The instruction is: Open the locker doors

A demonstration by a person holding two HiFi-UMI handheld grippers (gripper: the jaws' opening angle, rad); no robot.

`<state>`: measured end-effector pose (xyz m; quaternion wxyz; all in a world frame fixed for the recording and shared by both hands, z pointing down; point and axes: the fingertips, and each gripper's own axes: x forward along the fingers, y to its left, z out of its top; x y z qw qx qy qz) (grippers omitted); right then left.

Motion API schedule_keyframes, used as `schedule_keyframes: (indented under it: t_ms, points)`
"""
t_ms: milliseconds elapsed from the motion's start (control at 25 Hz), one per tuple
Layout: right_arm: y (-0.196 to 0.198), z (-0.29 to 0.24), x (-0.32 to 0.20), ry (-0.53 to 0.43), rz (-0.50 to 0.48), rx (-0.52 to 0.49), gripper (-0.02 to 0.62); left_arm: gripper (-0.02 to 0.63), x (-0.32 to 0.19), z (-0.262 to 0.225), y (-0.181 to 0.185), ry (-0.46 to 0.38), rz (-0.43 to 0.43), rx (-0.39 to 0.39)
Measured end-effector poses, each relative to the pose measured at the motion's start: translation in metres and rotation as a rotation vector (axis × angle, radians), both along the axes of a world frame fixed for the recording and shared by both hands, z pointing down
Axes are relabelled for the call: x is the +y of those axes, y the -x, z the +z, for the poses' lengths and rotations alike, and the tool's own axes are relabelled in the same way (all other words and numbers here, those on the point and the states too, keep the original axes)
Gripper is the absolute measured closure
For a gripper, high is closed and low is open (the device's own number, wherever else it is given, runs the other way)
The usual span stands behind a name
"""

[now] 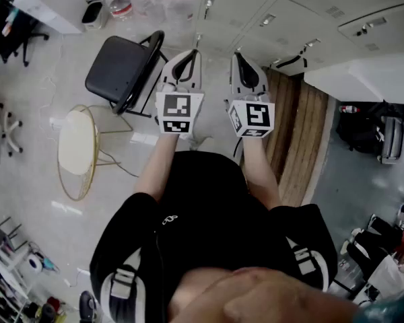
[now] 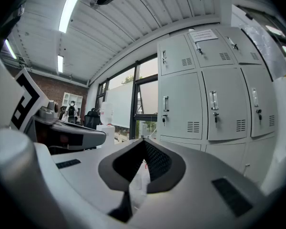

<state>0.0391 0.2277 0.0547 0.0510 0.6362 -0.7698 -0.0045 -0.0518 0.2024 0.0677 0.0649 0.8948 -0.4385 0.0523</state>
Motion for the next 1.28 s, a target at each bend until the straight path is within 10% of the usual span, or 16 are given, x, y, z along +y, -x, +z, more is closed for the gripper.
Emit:
schedule_keyframes:
  t_ms: [1280]
  points:
    - [-0.001, 0.074, -0.035, 0.171, 0.026, 0.016, 0.580, 0.595, -0.051, 0.052, 0.007, 0.073, 0.022, -0.015]
